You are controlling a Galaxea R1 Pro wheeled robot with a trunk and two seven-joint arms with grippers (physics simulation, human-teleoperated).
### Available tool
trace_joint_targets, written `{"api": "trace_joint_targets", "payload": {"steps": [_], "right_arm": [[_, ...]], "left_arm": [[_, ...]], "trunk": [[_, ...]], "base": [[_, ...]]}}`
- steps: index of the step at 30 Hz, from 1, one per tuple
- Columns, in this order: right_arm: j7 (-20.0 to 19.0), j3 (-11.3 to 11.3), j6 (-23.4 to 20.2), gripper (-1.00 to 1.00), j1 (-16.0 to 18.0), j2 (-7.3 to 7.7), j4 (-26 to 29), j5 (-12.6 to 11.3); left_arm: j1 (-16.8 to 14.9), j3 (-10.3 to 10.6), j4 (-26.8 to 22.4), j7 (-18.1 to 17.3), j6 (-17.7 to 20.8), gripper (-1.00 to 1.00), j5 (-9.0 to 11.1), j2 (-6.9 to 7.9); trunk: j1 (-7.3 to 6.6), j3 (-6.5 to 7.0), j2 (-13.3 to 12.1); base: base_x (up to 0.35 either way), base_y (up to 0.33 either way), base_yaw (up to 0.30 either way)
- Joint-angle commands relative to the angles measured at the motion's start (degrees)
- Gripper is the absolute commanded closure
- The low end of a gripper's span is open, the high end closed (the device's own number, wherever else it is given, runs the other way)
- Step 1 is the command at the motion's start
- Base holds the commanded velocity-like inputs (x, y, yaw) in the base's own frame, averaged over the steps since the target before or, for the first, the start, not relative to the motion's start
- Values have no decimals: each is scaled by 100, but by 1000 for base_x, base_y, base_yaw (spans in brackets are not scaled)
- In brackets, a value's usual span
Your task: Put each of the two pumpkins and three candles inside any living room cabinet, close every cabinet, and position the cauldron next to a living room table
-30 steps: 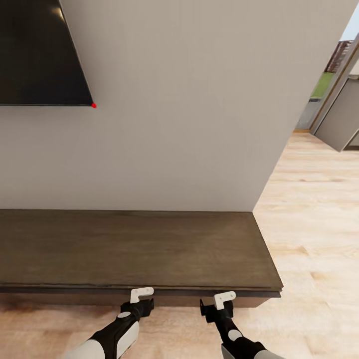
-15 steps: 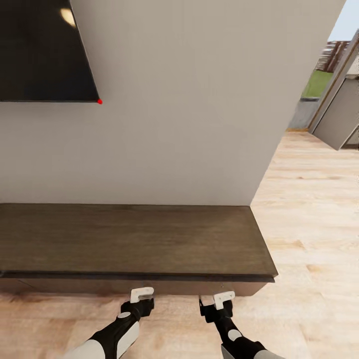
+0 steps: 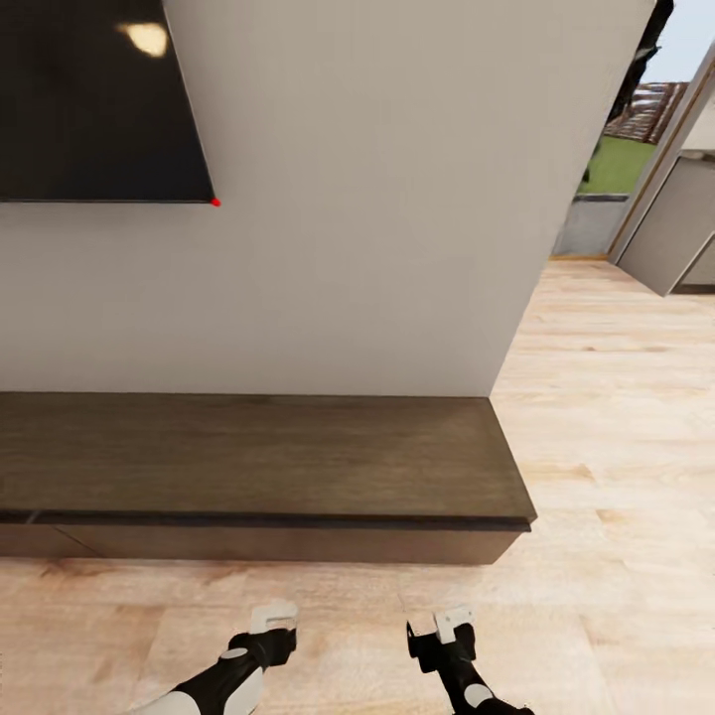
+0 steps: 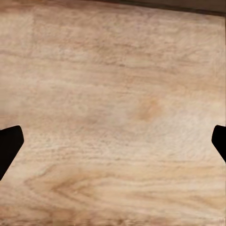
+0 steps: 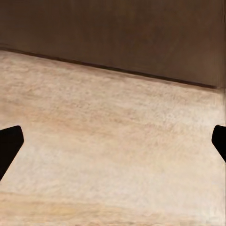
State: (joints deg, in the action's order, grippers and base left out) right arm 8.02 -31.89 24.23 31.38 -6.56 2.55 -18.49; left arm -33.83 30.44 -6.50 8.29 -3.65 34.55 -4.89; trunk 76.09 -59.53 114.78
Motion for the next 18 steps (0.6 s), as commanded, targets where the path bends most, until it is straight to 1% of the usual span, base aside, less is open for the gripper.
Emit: {"api": "trace_joint_targets", "payload": {"steps": [1, 2, 3, 6, 10, 13, 15, 16, 18], "right_arm": [[14, -1, -18, -100, -29, 12, -18, -7], [18, -5, -43, -100, -50, 29, -66, -7], [6, -8, -44, -100, -138, 50, -270, 2], [-1, -10, -35, -100, -215, 73, -385, 2], [-2, -10, -32, -100, -261, 151, -445, -5], [-7, -10, -32, -100, -282, 181, -463, -5], [-7, -10, -32, -100, -361, 211, -476, -5], [-6, -10, -32, -100, -413, 245, -480, -5], [-9, -15, -39, -100, -460, 361, -482, -5]], "left_arm": [[0, -3, 185, -202, 2, -100, -1, 7], [0, -7, 329, -331, 3, -100, 2, 10], [5, -10, 508, -424, 4, -100, 6, 13], [16, -19, 633, -459, 4, -100, 8, 30], [96, -21, 673, -468, 5, -100, 8, 38], [124, -21, 677, -469, 5, -100, 8, 38], [145, -21, 683, -469, 5, -100, 8, 43], [151, -21, 696, -469, 5, -100, 8, 53], [168, -21, 800, -469, 5, -100, 5, 93]], "trunk": [[-23, 19, -42], [-45, 37, -82], [-67, 55, -122], [-132, 109, -242], [-220, 180, -403], [-286, 234, -523], [-330, 270, -603], [-352, 288, -643], [-396, 324, -723]], "base": [[-2, 0, 0], [-1, 0, 0], [0, 0, 0], [0, 0, 0], [0, 0, 0], [0, 0, 0], [0, 0, 0], [0, 0, 0], [0, 0, 0]]}}
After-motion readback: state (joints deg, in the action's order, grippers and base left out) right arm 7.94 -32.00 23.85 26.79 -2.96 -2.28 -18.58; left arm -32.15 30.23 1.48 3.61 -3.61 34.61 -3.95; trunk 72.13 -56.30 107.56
